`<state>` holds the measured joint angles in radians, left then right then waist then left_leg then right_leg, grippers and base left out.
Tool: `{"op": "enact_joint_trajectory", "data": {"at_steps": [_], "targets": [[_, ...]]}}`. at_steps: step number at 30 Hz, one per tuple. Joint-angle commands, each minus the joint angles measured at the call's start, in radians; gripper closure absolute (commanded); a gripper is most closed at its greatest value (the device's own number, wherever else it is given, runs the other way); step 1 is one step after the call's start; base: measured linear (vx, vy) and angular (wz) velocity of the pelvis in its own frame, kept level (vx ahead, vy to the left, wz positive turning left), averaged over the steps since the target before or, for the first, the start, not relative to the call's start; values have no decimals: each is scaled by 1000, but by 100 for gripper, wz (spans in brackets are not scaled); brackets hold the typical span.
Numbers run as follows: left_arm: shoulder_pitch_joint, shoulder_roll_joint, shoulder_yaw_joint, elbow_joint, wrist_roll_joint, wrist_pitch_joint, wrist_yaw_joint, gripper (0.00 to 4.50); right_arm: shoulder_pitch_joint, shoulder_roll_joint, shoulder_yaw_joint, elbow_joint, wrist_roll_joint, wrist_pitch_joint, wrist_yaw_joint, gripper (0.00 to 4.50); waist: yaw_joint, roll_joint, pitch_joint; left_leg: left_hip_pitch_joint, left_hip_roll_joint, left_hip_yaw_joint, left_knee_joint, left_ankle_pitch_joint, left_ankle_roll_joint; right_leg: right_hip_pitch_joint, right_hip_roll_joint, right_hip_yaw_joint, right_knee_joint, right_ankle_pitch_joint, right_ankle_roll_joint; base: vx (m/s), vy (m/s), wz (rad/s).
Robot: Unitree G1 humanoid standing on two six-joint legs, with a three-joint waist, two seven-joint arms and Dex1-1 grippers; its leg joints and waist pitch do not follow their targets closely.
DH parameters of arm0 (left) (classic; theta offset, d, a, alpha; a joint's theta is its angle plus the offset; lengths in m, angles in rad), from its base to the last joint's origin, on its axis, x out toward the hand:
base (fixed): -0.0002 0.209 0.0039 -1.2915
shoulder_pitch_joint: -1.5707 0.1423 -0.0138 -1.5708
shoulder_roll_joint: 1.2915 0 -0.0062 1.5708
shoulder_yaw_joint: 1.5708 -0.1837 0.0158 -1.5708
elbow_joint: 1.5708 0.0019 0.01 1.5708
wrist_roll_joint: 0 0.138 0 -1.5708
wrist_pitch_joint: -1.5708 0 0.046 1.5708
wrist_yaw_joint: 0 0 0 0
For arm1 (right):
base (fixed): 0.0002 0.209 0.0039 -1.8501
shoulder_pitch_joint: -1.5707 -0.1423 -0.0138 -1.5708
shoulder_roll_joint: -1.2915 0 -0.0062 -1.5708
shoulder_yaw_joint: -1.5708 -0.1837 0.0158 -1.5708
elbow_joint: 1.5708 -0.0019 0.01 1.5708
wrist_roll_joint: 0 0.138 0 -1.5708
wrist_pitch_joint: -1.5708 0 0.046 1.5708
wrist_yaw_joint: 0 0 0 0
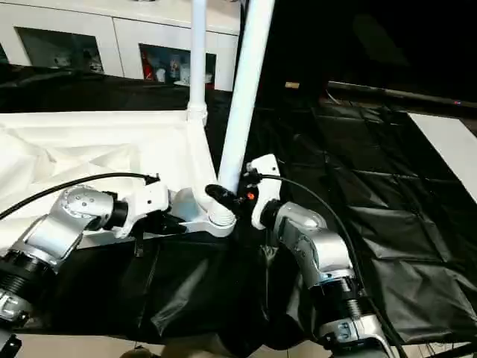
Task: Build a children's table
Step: Insert table leg to table base
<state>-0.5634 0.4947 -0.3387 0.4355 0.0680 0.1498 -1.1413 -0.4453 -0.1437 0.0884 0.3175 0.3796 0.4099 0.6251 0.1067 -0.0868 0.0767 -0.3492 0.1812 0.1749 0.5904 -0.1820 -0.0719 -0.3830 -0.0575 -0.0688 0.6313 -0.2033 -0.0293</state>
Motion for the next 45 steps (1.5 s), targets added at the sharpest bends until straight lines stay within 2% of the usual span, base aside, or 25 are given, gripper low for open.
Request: {"op": "enact_joint_trajectory", "data": {"at_steps": [1,4,7,8,10,11,13,16,19,20,21,22,24,25,28,30,31,33,34,35,36,37,38,41,45], "targets": [[-12,-21,34,26,-25,2,56,450,9,2,-12,47,-4,-10,7,261,-5,5,-53,10,56,-22,-79,-232,-19,24,-108,63,-103,-416,-112,0,0,0],[-21,-27,45,36,-26,1,72,450,23,10,-30,58,6,-32,14,261,-9,3,-49,11,56,-24,-80,-251,-15,20,-110,63,-109,-466,-99,0,0,0],[-35,-37,61,54,-28,-3,93,450,47,23,-56,70,21,-76,21,261,-9,1,-38,13,54,-25,-82,-278,-9,12,-111,63,-119,-529,-81,0,0,0],[-35,-37,61,54,-28,-3,93,450,47,23,-56,70,21,-76,21,261,-8,1,-40,14,54,-26,-81,-284,-8,12,-113,62,-122,-551,-74,0,0,0],[-45,-45,68,67,-25,-9,108,450,84,34,-68,71,19,-132,20,261,-9,4,-39,10,56,-29,-84,-283,-8,13,-114,61,-122,-552,-71,0,0,0],[-47,-47,69,69,-25,-9,108,450,95,36,-67,70,13,-151,17,261,-9,3,-39,12,57,-29,-85,-288,-8,11,-113,61,-121,-543,-74,0,0,0],[-51,-50,69,72,-24,-9,109,450,103,38,-67,71,8,-166,17,261,-9,3,-41,8,57,-30,-87,-283,-6,15,-113,61,-120,-528,-78,0,0,0],[-58,-56,68,80,-18,-14,114,450,137,35,-48,69,-30,-231,14,262,-9,4,-40,8,57,-28,-87,-279,-1,13,-113,63,-120,-514,-84,0,0,0],[-59,-55,66,78,-18,-13,106,450,160,29,-17,50,-60,-244,21,262,-7,4,-39,6,57,-29,-90,-275,1,16,-113,63,-120,-513,-84,0,0,0],[-60,-52,64,80,-17,-16,99,450,168,24,3,42,-78,-248,29,262,-5,9,-40,6,57,-29,-90,-273,1,17,-112,64,-120,-512,-82,0,0,0],[-60,-52,64,80,-17,-16,99,450,168,24,3,42,-78,-248,29,262,-6,6,-40,5,57,-29,-91,-275,0,16,-112,63,-121,-515,-80,0,0,0],[-63,-49,59,85,-14,-23,91,450,170,13,26,35,-99,-247,41,262,-6,10,-40,8,57,-30,-91,-286,0,14,-112,63,-122,-525,-81,0,0,0],[-67,-44,53,93,-8,-33,85,450,164,-2,51,28,-117,-237,57,262,-6,7,-38,8,57,-31,-92,-294,-2,15,-113,63,-125,-550,-75,0,0,0],[-69,-42,49,95,-6,-36,81,450,154,-19,71,23,-128,-220,77,262,-7,2,-41,10,58,-30,-91,-294,-1,15,-112,63,-125,-551,-73,0,0,0],[-68,-40,44,93,-3,-38,75,450,138,-42,97,17,-141,-197,105,262,-5,3,-43,8,58,-29,-91,-264,6,17,-111,64,-122,-519,-77,0,0,0],[-65,-39,41,87,-2,-38,71,450,126,-59,113,16,-151,-187,126,262,-4,1,-45,6,58,-27,-90,-250,9,19,-112,64,-120,-503,-80,0,0,0],[-59,-37,36,81,1,-40,68,450,107,-79,127,20,-159,-171,153,262,-3,-5,-48,6,59,-26,-89,-237,12,21,-111,63,-118,-492,-81,0,0,0],[-54,-37,34,74,1,-40,66,450,100,-91,135,20,-164,-165,172,262,-1,-2,-48,5,58,-24,-88,-222,16,20,-109,64,-116,-465,-87,0,0,0],[-52,-37,33,73,1,-40,65,450,98,-94,137,20,-166,-164,178,262,0,-8,-51,4,58,-23,-87,-207,18,24,-110,63,-113,-452,-87,0,0,0],[-47,-36,31,68,-1,-39,60,450,90,-111,152,23,-173,-157,207,262,1,-6,-50,4,59,-23,-87,-206,17,22,-110,63,-113,-447,-88,0,0,0],[-46,-35,30,66,-1,-38,57,450,85,-119,160,26,-177,-153,222,262,-1,-13,-53,4,59,-22,-86,-205,18,24,-109,62,-113,-445,-90,0,0,0],[-43,-34,28,63,-2,-37,52,450,76,-133,172,32,-181,-145,248,262,1,-10,-52,5,59,-21,-85,-202,20,23,-109,63,-112,-439,-92,0,0,0],[-39,-32,24,58,-5,-40,36,450,63,-152,191,43,-182,-128,292,262,0,-18,-54,2,59,-21,-85,-194,22,26,-109,62,-111,-431,-92,0,0,0],[-32,-27,17,46,-14,-47,7,450,46,-177,214,65,-181,-108,356,262,4,-13,-55,6,61,-19,-83,-185,29,23,-109,63,-108,-398,-106,0,0,0],[-24,-22,14,28,-37,-58,-44,450,41,-198,227,85,-173,-84,419,262,5,-14,-61,6,61,-19,-84,-170,23,29,-108,61,-99,-328,-127,0,0,0]]}}
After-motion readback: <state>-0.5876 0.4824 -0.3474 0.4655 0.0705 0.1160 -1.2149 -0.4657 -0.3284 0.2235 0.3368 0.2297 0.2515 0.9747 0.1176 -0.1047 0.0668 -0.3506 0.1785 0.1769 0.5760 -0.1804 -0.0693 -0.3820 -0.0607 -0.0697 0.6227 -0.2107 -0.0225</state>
